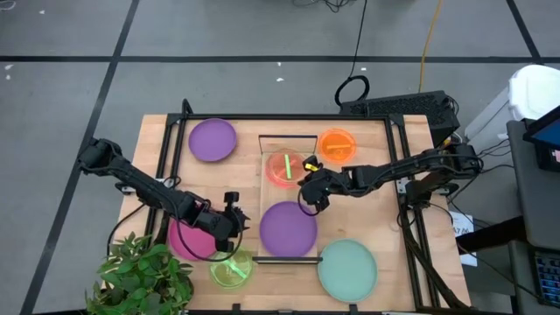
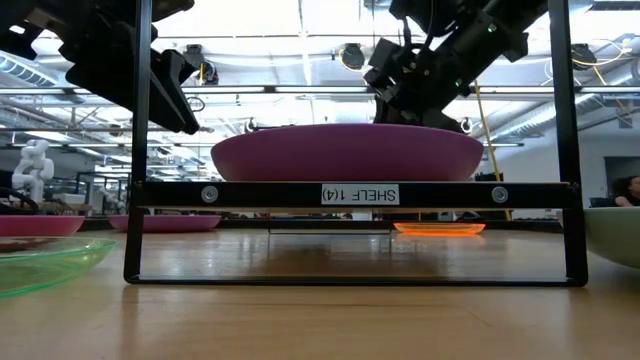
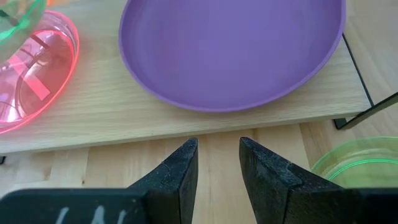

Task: Place and stack plates onto a shelf
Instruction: Stack the right small green plate on top of the small pink plate on the shelf

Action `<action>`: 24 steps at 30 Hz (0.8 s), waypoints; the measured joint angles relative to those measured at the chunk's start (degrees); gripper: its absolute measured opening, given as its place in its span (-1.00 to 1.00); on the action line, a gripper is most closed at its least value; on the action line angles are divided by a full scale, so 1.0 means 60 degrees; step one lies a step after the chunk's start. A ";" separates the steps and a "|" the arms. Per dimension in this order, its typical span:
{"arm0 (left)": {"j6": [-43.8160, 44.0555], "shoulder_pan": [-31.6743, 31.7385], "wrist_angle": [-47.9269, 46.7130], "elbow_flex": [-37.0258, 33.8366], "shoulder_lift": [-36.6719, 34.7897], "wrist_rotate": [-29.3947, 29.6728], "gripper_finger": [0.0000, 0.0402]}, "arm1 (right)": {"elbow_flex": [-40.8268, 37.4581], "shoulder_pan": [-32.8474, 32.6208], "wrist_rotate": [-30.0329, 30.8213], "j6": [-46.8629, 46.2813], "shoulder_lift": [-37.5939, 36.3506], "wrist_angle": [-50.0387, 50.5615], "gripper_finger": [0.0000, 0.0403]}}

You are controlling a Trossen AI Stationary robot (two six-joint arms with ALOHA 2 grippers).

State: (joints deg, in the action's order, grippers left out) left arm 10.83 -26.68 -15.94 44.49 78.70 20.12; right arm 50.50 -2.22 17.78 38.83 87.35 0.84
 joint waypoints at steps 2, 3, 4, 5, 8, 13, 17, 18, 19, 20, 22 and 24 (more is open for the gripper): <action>-0.0007 0.0000 0.0000 0.0000 0.0000 0.0004 -0.38 | -0.0010 0.0000 -0.0006 -0.0016 0.0000 -0.0016 -1.00; -0.0015 0.0000 0.0000 0.0000 -0.0001 0.0004 -0.38 | -0.0010 0.0000 -0.0015 -0.0020 0.0000 -0.0039 -1.00; -0.0020 0.0000 0.0000 0.0000 -0.0001 0.0004 -0.38 | -0.0010 -0.0002 -0.0024 -0.0025 0.0000 -0.0053 -1.00; -0.0027 0.0000 0.0000 0.0000 0.0000 0.0004 -0.38 | -0.0010 -0.0005 -0.0036 -0.0035 0.0000 -0.0055 -1.00; -0.0055 0.0000 0.0000 0.0000 0.0000 0.0018 -0.38 | -0.0010 -0.0004 -0.0055 -0.0098 0.0046 -0.0108 -1.00; -0.0058 0.0002 0.0000 0.0000 0.0000 0.0098 -0.38 | -0.0017 0.0004 -0.0241 -0.0091 0.0127 -0.0213 -1.00; -0.0058 0.0000 0.0000 0.0000 0.0000 0.0098 -0.38 | -0.0017 0.0000 -0.0263 -0.0083 0.0149 -0.0270 -1.00; -0.0058 0.0000 -0.0001 0.0000 0.0000 0.0098 -0.38 | -0.0017 0.0000 -0.0263 -0.0083 0.0149 -0.0331 -1.00; -0.0058 0.0000 -0.0003 0.0000 0.0000 0.0098 -0.38 | -0.0017 0.0002 -0.0263 -0.0082 0.0149 -0.0356 -1.00; -0.0058 0.0000 -0.0001 0.0000 0.0000 0.0102 -0.38 | -0.0017 0.0004 -0.0263 -0.0080 0.0149 -0.0353 -1.00; -0.0058 0.0000 -0.0006 0.0000 0.0000 0.0102 -0.38 | -0.0017 0.0004 -0.0266 -0.0072 0.0149 -0.0352 -1.00; -0.0058 0.0000 -0.0004 0.0000 0.0000 0.0106 -0.38 | -0.0017 0.0004 -0.0267 -0.0072 0.0149 -0.0394 -0.98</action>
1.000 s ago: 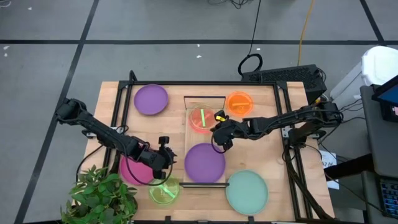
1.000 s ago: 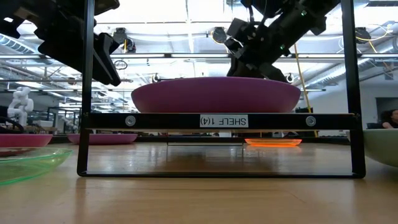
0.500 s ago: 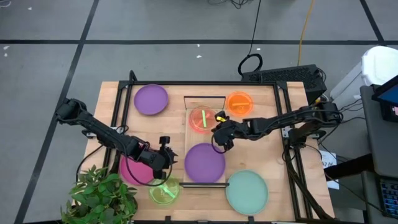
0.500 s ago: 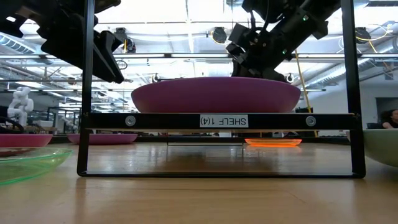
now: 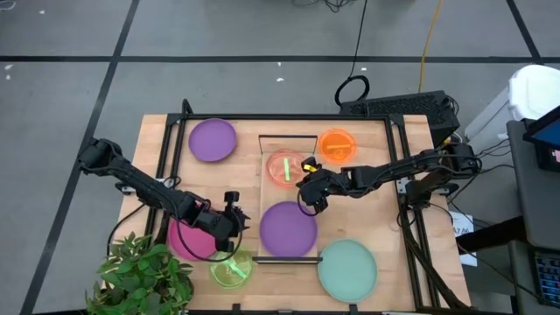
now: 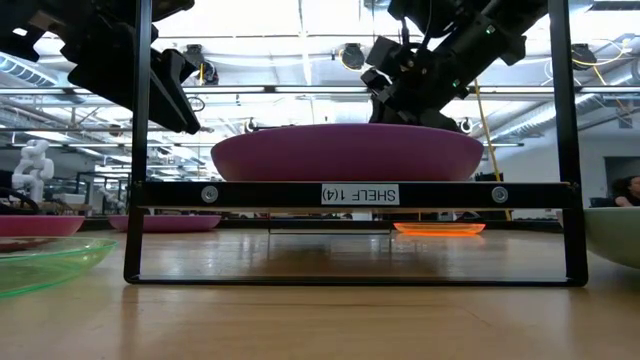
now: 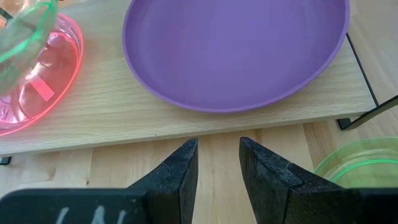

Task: Place and stack plates onto a shelf
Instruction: Stack the right small green plate on top of the small pink plate on the shelf, then stack the large pink plate on top of the large purple plate on the shelf

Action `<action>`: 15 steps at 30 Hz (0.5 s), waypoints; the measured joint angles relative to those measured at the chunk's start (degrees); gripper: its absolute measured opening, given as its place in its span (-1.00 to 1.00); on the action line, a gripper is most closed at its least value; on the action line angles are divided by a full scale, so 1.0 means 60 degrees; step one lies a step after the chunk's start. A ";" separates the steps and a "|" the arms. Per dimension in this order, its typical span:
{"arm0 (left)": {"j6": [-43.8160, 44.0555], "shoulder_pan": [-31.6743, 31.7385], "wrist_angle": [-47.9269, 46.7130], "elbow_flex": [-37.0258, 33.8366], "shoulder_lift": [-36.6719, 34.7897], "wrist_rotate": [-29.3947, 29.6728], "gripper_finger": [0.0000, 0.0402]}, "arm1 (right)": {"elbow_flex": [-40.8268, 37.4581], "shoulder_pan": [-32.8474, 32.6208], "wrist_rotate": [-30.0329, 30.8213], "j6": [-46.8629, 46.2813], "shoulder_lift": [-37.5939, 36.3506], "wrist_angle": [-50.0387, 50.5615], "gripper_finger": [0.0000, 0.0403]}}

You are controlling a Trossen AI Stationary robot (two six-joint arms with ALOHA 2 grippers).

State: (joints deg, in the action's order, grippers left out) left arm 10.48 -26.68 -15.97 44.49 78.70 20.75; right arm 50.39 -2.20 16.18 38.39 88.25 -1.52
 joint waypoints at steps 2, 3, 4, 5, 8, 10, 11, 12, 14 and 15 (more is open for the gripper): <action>0.0004 0.0000 -0.0003 0.0000 0.0000 0.0000 -0.38 | 0.0000 0.0000 -0.0006 0.0004 0.0000 0.0004 -0.95; 0.0004 0.0000 -0.0004 0.0000 0.0000 0.0002 -0.38 | 0.0000 0.0000 -0.0006 0.0001 0.0000 0.0001 -0.93; 0.0004 0.0000 0.0000 0.0000 0.0000 0.0004 -0.38 | 0.0000 0.0000 -0.0005 -0.0005 0.0000 0.0000 -0.91; 0.0004 0.0000 -0.0004 0.0000 0.0000 0.0004 -0.38 | 0.0000 0.0000 -0.0005 -0.0011 0.0000 0.0000 -0.89; 0.0004 0.0000 0.0000 0.0000 0.0000 0.0004 -0.38 | 0.0000 0.0000 -0.0007 -0.0018 0.0000 0.0000 -0.81; 0.0007 0.0000 0.0000 0.0000 0.0000 0.0004 -0.38 | 0.0000 0.0000 -0.0007 -0.0022 0.0000 0.0000 -0.76; 0.0004 0.0000 -0.0004 0.0000 0.0000 0.0004 -0.38 | 0.0000 0.0000 -0.0007 -0.0024 0.0000 -0.0007 -0.73; 0.0004 0.0000 -0.0001 0.0000 0.0000 0.0004 -0.38 | 0.0000 0.0000 -0.0007 -0.0027 0.0000 -0.0039 -0.70; 0.0007 0.0000 -0.0004 0.0000 0.0000 0.0004 -0.38 | 0.0000 0.0000 -0.0005 -0.0108 0.0000 -0.0138 -0.66; 0.0007 0.0000 -0.0002 0.0000 0.0000 0.0004 -0.38 | 0.0000 0.0000 -0.0003 -0.0176 0.0000 -0.0157 -0.64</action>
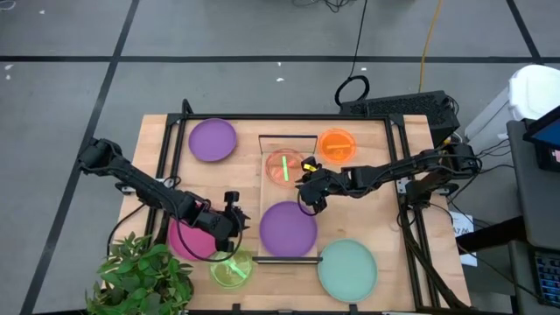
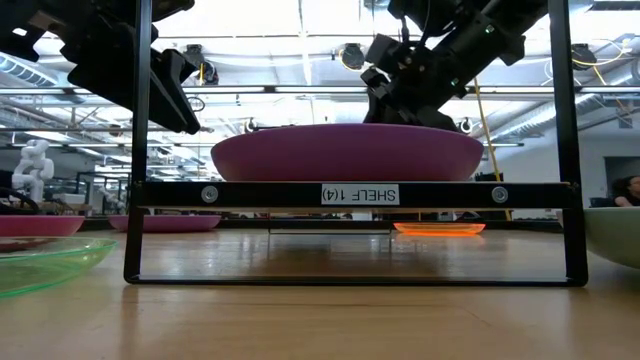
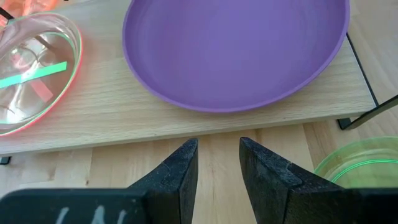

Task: Place and stack plates onto a shelf
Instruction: Stack the large pink plate on top of the large purple plate on the shelf

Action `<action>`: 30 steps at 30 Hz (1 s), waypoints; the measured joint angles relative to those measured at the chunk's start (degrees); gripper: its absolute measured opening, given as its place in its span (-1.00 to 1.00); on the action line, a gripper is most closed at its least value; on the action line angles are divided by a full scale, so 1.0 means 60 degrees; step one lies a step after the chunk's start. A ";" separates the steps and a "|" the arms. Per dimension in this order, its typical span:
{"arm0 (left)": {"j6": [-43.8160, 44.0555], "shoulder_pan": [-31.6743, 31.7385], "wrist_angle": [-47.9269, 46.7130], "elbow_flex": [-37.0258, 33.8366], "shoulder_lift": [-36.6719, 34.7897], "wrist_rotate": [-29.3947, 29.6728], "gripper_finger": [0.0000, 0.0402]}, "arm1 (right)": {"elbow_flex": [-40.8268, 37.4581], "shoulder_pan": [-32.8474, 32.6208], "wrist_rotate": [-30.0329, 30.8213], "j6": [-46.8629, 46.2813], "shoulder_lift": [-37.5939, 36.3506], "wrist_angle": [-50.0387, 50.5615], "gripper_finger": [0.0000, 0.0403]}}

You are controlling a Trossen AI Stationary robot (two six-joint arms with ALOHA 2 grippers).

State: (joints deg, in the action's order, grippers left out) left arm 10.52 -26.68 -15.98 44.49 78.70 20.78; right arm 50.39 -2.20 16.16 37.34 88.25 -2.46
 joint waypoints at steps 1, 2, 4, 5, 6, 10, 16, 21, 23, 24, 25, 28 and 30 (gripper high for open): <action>0.0000 0.0000 -0.0002 0.0000 0.0000 0.0000 -0.38 | 0.0003 0.0000 0.0000 -0.0045 0.0000 -0.0017 -0.62; 0.0001 0.0000 -0.0002 0.0000 0.0000 0.0000 -0.38 | 0.0000 0.0000 0.0009 -0.0053 0.0000 -0.0043 -0.61; 0.0028 0.0000 -0.0006 0.0000 0.0000 0.0000 -0.38 | 0.0003 0.0000 0.0015 -0.0036 -0.0006 -0.0058 -0.59; 0.0065 0.0000 -0.0013 0.0000 0.0000 -0.0003 -0.38 | 0.0003 -0.0010 0.0051 -0.0012 -0.0045 -0.0047 -0.59; 0.0113 -0.0011 -0.0043 0.0000 0.0000 -0.0004 -0.38 | 0.0003 -0.0042 0.0141 0.0024 -0.0089 -0.0021 -0.59; 0.0428 -0.0129 -0.0313 0.0000 0.0000 -0.0006 -0.38 | 0.0003 -0.0272 0.1287 0.0154 -0.0572 0.0229 -0.62; 0.0608 -0.0271 -0.0459 0.0000 0.0000 -0.0007 -0.38 | 0.0011 -0.0635 0.1806 -0.0024 -0.1849 0.0888 -0.63; 0.0931 -0.0402 -0.0508 0.0000 0.0000 -0.0007 -0.38 | 0.0011 -0.0920 0.1803 -0.0893 -0.3029 0.1700 -0.64; 0.1027 -0.0483 -0.0556 0.0000 0.0000 -0.0013 -0.38 | 0.0011 -0.1040 0.1803 -0.1399 -0.3473 0.2036 -0.64; 0.1030 -0.0534 -0.0580 0.0000 0.0000 -0.0013 -0.38 | 0.0011 -0.1094 0.1803 -0.1689 -0.3671 0.2142 -0.64; 0.1044 -0.0591 -0.0581 0.0000 0.0000 -0.0013 -0.38 | 0.0011 -0.1153 0.1803 -0.1967 -0.3858 0.2221 -0.64; 0.1049 -0.0790 -0.0604 0.0000 0.0000 -0.0018 -0.38 | 0.0011 -0.1302 0.1807 -0.2780 -0.4290 0.2508 -0.64; 0.1049 -0.0917 -0.0610 0.0000 0.0000 -0.0018 -0.38 | 0.0011 -0.1407 0.1803 -0.3200 -0.4488 0.2670 -0.64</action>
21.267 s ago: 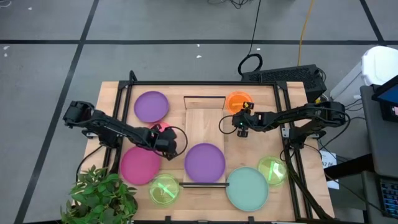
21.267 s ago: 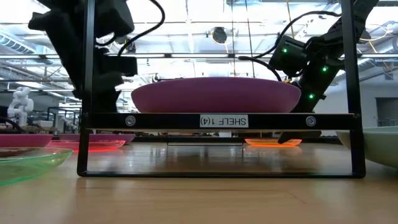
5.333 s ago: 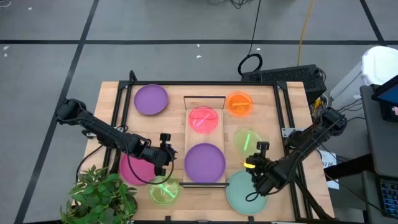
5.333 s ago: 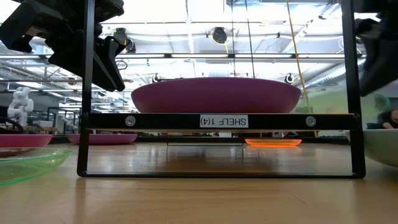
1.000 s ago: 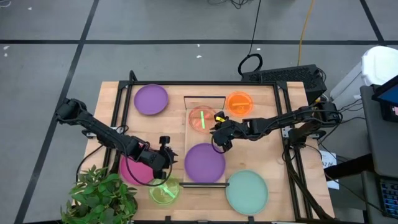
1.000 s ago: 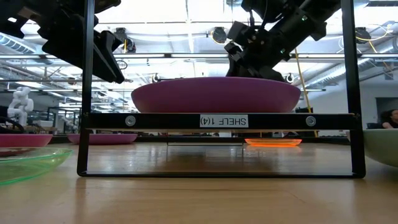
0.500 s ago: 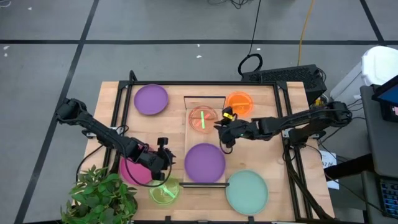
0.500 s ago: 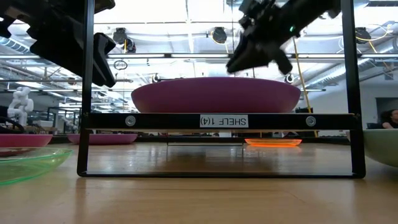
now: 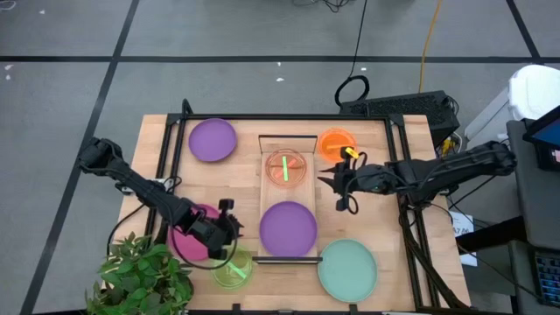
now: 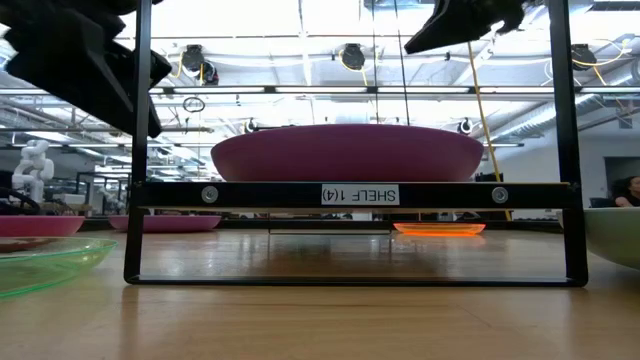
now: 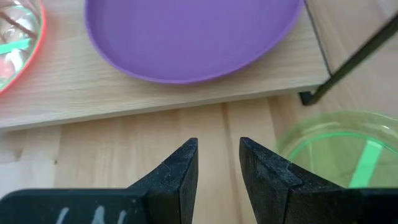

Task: Place and stack plates onto a shelf
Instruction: Stack the large pink plate on top of the large purple plate on the shelf

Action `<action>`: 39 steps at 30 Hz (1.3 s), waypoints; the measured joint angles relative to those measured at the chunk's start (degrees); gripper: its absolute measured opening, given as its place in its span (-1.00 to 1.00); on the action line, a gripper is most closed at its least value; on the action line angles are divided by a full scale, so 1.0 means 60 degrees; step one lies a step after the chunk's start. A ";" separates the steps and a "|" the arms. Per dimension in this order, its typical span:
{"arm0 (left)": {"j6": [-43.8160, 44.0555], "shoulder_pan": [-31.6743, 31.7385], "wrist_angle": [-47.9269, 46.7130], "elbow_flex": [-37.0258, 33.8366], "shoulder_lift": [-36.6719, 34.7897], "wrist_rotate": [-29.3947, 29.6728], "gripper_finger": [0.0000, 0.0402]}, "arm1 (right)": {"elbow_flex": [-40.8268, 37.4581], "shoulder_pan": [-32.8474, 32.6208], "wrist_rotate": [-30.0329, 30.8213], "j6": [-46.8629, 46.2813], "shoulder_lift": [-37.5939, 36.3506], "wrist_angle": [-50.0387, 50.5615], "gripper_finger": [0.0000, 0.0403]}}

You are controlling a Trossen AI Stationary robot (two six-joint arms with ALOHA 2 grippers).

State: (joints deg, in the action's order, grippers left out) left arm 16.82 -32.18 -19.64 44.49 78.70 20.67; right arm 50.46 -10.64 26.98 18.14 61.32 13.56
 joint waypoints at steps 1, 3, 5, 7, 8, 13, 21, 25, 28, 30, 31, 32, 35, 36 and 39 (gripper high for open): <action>-0.0003 -0.0054 -0.0005 0.0000 0.0000 -0.0003 -0.38 | 0.0000 -0.0047 0.0000 -0.0153 -0.0057 0.0037 -0.64; -0.0031 -0.0143 -0.0157 0.0000 0.0000 -0.0177 -0.38 | 0.0000 -0.0151 -0.0003 -0.0367 -0.0147 0.0175 -0.64; -0.0162 -0.0223 -0.0514 0.0000 0.0000 -0.0512 -0.38 | 0.0000 -0.0246 -0.0003 -0.0449 -0.0161 0.0348 -0.64; -0.0288 -0.0300 -0.1043 0.0000 0.0000 -0.0692 -0.38 | 0.0000 -0.0339 -0.0003 -0.0449 -0.0154 0.0472 -0.64; -0.0284 -0.0317 -0.1323 0.0000 0.0000 -0.0699 -0.38 | 0.0000 -0.0379 -0.0003 -0.0449 -0.0153 0.0504 -0.64; -0.0245 -0.0301 -0.2896 0.0000 0.0000 -0.0746 -0.38 | 0.0000 -0.0501 -0.0003 -0.0449 -0.0153 0.0551 -0.64; -0.0697 -0.0006 -0.4629 0.0000 0.0000 -0.0975 -0.38 | 0.0000 -0.0505 -0.0003 -0.0446 -0.0153 0.0540 -0.64; -0.0974 0.0315 -0.4972 0.0000 0.0000 -0.0896 -0.38 | 0.0000 -0.0505 -0.0003 -0.0446 -0.0153 0.0536 -0.64; -0.1382 0.0543 -0.4966 0.0000 0.0000 -0.0868 -0.38 | 0.0000 -0.0502 -0.0003 -0.0438 -0.0153 0.0537 -0.64; -0.1703 0.0733 -0.4972 0.0000 0.0000 -0.0863 -0.38 | 0.0000 -0.0502 -0.0003 -0.0438 -0.0153 0.0533 -0.64; -0.1873 0.0824 -0.4972 0.0000 0.0000 -0.0866 -0.38 | 0.0000 -0.0502 -0.0003 -0.0437 -0.0153 0.0536 -0.64; -0.2050 0.0913 -0.4972 0.0000 0.0000 -0.0863 -0.38 | 0.0000 -0.0502 -0.0003 -0.0435 -0.0153 0.0539 -0.64; -0.2527 0.1117 -0.4972 0.0000 0.0000 -0.0875 -0.38 | 0.0000 -0.0502 -0.0003 -0.0442 -0.0153 0.0538 -0.64; -0.2671 0.1195 -0.4972 0.0000 0.0000 -0.0940 -0.38 | 0.0000 -0.0502 -0.0003 -0.0438 -0.0153 0.0541 -0.64; -0.3045 0.1444 -0.4972 0.0000 0.0000 -0.1386 -0.38 | 0.0000 -0.0502 -0.0025 -0.0435 -0.0153 0.0543 -0.64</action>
State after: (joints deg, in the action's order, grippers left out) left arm -1.45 -23.51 -49.47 44.49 78.70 12.35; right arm 50.46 -13.65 26.83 15.53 60.40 16.82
